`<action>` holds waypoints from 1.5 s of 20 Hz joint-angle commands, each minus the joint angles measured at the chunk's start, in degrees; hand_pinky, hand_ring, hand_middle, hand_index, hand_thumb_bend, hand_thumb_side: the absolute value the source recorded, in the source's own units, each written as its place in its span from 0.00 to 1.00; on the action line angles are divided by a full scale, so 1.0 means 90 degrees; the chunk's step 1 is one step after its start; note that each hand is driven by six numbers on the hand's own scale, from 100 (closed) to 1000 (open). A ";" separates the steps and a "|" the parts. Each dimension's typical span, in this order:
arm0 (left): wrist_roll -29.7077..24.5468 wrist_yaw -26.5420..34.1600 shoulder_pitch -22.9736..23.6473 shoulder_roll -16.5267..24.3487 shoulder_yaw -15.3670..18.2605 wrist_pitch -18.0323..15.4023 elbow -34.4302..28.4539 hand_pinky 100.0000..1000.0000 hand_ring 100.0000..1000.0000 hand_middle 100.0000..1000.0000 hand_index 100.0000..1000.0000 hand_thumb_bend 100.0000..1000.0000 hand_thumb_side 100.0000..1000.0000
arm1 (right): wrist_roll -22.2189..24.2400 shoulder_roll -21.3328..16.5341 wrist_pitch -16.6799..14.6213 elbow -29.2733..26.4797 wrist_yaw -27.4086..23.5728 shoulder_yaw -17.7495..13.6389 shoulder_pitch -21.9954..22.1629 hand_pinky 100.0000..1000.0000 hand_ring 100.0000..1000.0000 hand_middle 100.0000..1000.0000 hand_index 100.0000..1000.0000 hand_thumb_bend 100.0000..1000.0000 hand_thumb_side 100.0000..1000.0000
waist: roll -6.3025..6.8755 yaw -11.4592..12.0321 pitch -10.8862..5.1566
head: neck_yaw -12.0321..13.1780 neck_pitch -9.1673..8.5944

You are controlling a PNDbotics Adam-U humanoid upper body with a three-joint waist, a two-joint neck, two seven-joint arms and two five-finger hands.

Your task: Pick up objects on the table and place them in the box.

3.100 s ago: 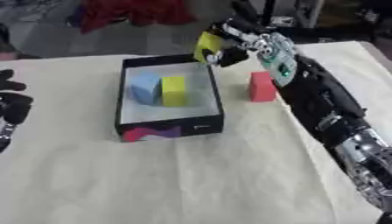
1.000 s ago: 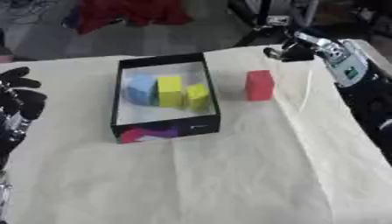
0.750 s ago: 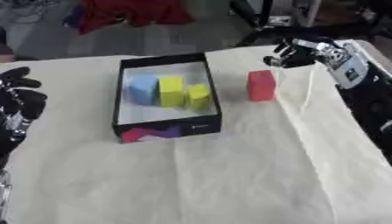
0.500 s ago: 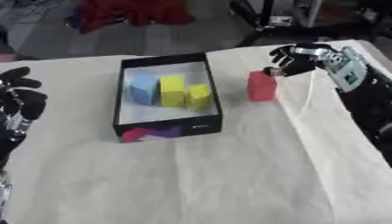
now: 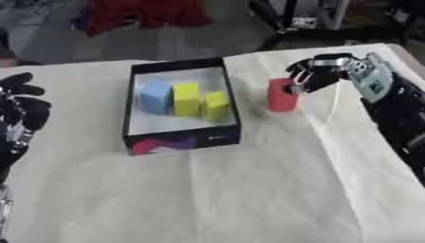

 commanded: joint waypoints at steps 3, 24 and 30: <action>-0.0036 -0.0007 -0.0060 0.0103 0.0061 -0.0004 -0.0091 0.56 0.52 0.56 0.78 0.86 0.61 | 0.0234 0.0066 -0.0092 -0.0121 0.0263 0.0065 -0.0074 0.90 0.87 0.84 0.97 0.17 0.40 | -0.0021 0.0003 -0.0056 | -0.0049 -0.0011; -0.0057 -0.0023 -0.0042 0.0077 0.0076 -0.0016 -0.0111 0.56 0.52 0.56 0.78 0.86 0.61 | -0.0330 0.0122 -0.0530 -0.0594 0.0845 0.0251 0.0287 0.83 0.71 0.43 0.68 0.00 0.00 | -0.0004 -0.0020 -0.0061 | -0.0003 -0.0011; -0.0049 -0.0023 -0.0042 0.0076 0.0086 -0.0016 -0.0112 0.56 0.52 0.56 0.78 0.86 0.61 | -0.1113 0.0130 -0.0691 -0.1252 0.0608 0.0387 0.0337 0.79 0.64 0.30 0.55 0.00 0.00 | 0.0016 -0.0028 -0.0069 | -0.0015 -0.0011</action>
